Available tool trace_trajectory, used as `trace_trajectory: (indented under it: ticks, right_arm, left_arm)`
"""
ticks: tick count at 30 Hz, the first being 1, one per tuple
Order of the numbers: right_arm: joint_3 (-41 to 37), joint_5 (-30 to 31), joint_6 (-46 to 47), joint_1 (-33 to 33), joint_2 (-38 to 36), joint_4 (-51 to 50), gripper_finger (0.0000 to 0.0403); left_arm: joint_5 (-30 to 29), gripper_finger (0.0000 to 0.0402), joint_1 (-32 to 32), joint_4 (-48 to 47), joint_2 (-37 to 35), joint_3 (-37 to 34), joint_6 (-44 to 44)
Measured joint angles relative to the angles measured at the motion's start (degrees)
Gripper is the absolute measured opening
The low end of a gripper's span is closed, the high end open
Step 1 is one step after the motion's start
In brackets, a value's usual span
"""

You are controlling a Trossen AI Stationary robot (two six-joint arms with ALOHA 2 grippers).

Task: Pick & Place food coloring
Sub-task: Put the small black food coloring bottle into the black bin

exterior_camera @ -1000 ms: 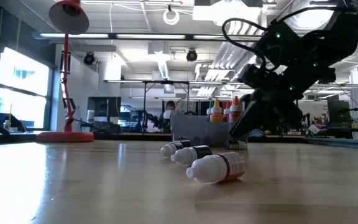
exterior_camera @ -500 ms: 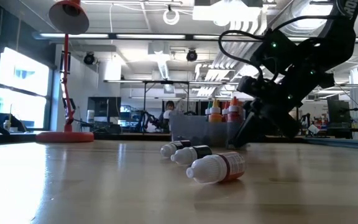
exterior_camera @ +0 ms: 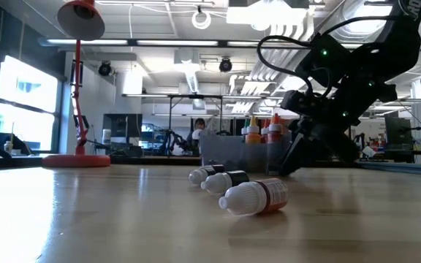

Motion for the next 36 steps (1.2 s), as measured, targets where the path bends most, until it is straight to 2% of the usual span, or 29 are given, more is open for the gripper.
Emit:
trace_trajectory:
  ticks: [4, 10, 15, 19, 22, 27, 29, 31, 36]
  right_arm:
    - [-0.02, -0.34, -0.02, 0.32, 0.0, -0.08, 0.0117]
    - [-0.07, -0.99, 0.65, 0.34, 0.0, -0.06, 0.0064]
    - [-0.15, -0.87, 5.85, 1.65, 0.0, 0.76, 0.0063]
    - [-0.3, -1.72, 9.01, 5.23, 0.17, 6.03, 0.0073]
    - [-0.24, 2.49, 7.36, 7.32, 0.11, 12.44, 0.007]
    - [3.72, 16.62, 4.45, 5.96, 0.11, 16.12, 0.0066]
    - [7.73, 18.58, 2.49, 4.05, 0.11, 13.34, 0.0069]
    - [13.27, 17.54, 0.08, 2.21, 0.11, 6.37, 0.007]
    - [28.77, 17.72, 1.98, -2.07, 0.97, -23.92, 0.0071]
  left_arm:
    - [0.02, 0.0158, 0.0, 0.0, 0.02, 0.0, -0.01]
    - [0.02, 0.0158, 0.0, 0.0, 0.02, 0.0, -1.09]
    - [-0.26, 0.0158, 0.0, 0.0, 0.02, 0.0, -2.09]
    - [-0.39, 0.0158, 0.0, 0.0, 0.02, 0.0, -2.56]
    - [-0.38, 0.0158, 0.0, 0.0, 0.02, 0.0, -2.54]
    - [-0.42, 0.0158, 0.0, 0.0, 0.02, 0.0, -2.58]
    - [-0.44, 0.0158, 0.0, 0.0, 0.02, 0.0, -2.58]
    - [-0.44, 0.0158, 0.0, 0.01, 0.02, 0.0, -2.58]
    - [-0.04, 0.0158, 0.0, 0.0, 0.02, 0.0, -2.58]
